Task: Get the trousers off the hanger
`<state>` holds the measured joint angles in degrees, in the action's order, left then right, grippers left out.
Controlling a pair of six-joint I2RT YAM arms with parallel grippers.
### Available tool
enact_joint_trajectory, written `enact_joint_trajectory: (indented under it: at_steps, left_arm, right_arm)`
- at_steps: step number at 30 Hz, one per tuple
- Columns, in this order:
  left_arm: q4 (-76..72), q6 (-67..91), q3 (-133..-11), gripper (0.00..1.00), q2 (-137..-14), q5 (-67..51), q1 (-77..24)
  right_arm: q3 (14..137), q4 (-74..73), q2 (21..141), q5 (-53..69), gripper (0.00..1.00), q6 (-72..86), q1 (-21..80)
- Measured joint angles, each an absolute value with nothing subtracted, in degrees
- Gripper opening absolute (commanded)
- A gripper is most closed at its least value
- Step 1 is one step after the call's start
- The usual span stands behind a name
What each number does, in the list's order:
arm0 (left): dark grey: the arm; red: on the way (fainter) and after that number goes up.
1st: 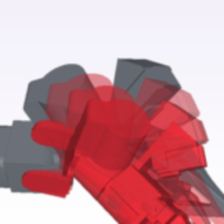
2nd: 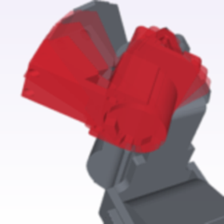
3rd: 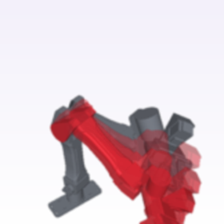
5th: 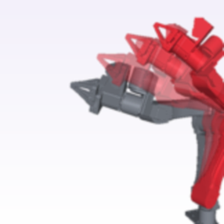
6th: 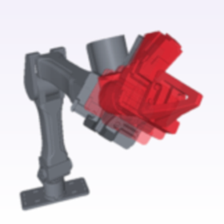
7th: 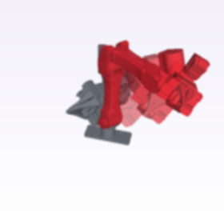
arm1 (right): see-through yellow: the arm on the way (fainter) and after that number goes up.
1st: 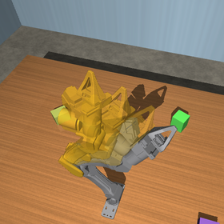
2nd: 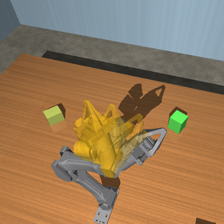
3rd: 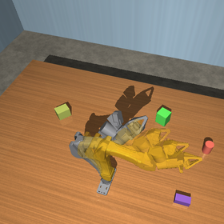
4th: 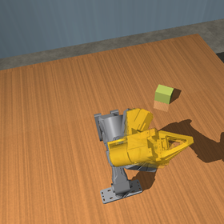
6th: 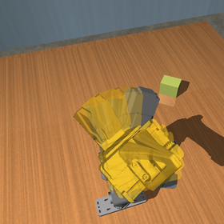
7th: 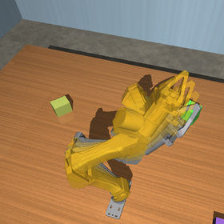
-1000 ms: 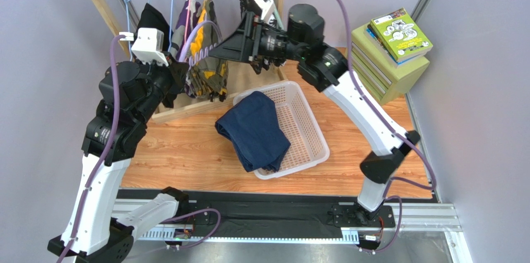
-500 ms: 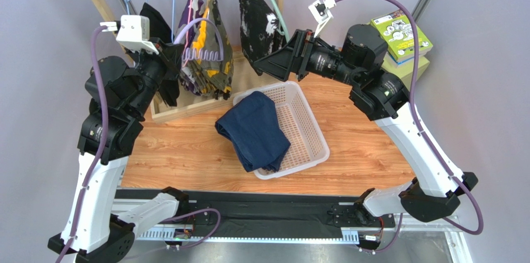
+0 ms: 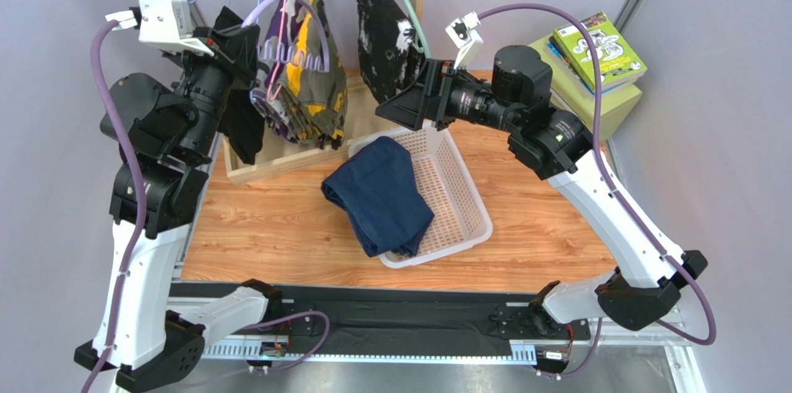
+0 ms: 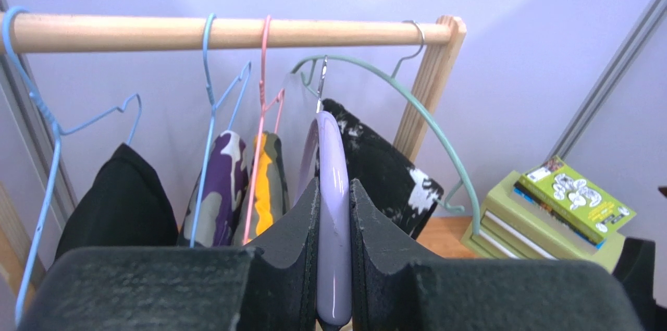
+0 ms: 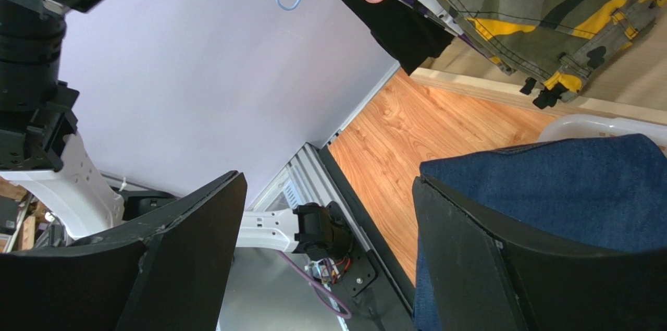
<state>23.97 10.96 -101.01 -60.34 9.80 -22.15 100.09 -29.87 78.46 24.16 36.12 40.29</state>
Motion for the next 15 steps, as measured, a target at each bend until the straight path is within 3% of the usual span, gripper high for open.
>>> enact_joint_trajectory:
  at_steps: [15]
  left_arm:
    - [18.1,9.6,-111.3,0.00,-65.9,11.8,-22.2]
  right_arm:
    - [99.2,-30.7,78.4,23.0,0.84,34.2,39.6]
